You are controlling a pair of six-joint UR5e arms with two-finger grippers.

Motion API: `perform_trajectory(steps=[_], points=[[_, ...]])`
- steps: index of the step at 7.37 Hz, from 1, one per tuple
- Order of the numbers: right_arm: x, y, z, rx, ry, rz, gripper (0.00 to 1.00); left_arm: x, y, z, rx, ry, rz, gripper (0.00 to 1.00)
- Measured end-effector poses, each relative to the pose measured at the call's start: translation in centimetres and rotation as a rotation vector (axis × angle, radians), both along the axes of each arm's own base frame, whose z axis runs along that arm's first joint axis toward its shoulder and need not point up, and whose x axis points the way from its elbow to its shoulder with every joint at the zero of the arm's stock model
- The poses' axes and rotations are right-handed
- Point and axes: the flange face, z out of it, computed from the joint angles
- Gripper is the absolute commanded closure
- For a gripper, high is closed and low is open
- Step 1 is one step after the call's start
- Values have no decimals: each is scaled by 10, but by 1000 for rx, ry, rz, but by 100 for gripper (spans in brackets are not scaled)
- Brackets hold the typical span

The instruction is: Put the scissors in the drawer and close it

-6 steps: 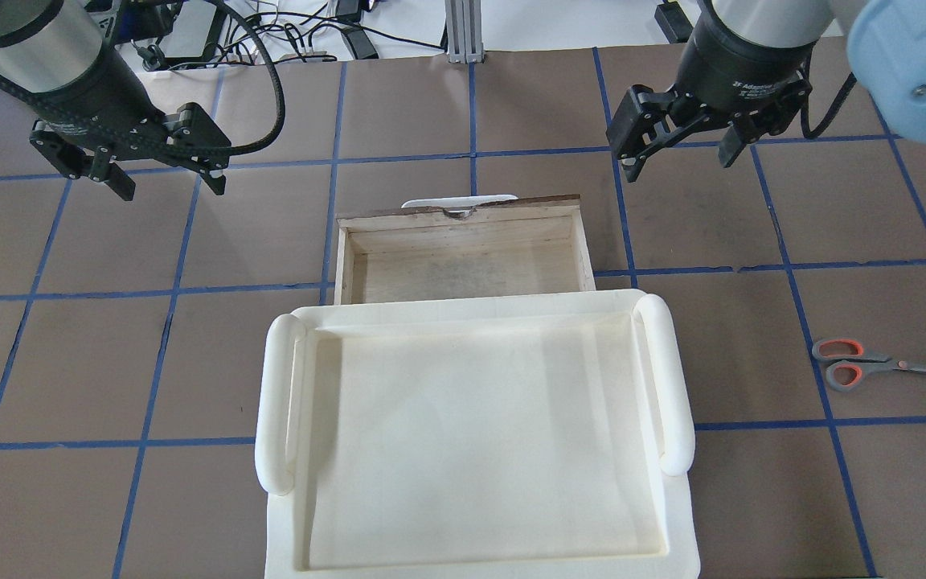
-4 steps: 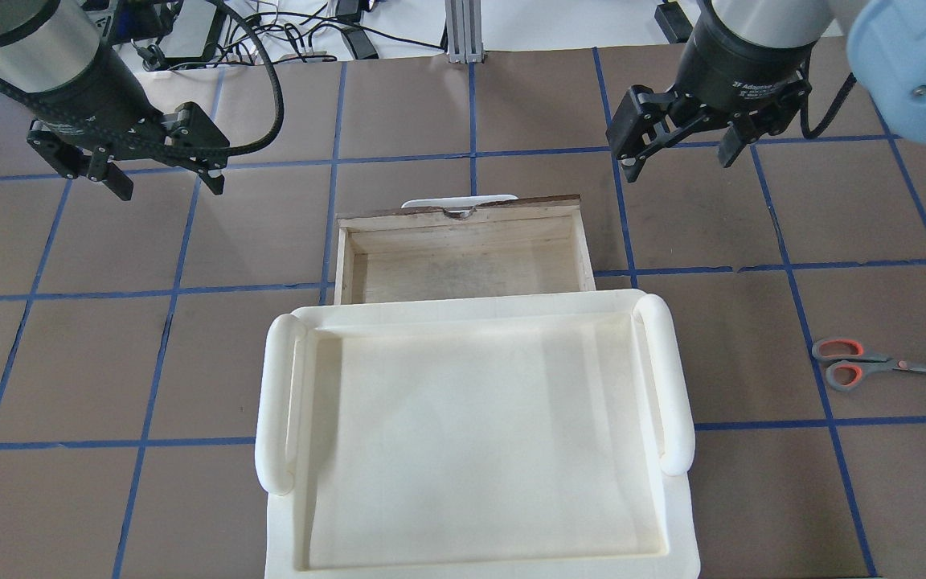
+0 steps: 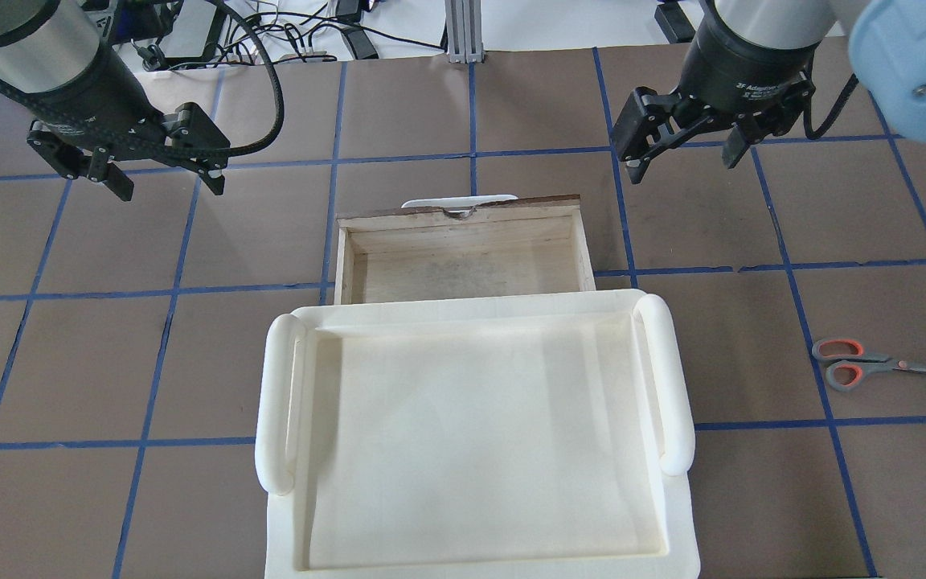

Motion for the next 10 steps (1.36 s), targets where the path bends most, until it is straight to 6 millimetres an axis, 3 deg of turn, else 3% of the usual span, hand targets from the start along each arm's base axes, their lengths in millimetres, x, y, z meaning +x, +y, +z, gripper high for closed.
perform_trajectory(steps=[1, 2, 5, 8, 10], points=[[-8, -5, -3, 4, 4, 33, 0, 0, 0, 0, 0, 0, 1, 0], [-29, -12, -7, 11, 7, 94, 0, 0, 0, 0, 0, 0, 1, 0], [-151, -22, -25, 65, -2, 331, 0, 1, 0, -1, 2, 0, 2, 0], [-265, -6, -85, 73, 6, 722, 0, 1, -1, -1, 2, 1, 4, 0], [-304, 6, -138, 26, 60, 1006, 1, 0, 0, -2, 5, 2, 5, 0]])
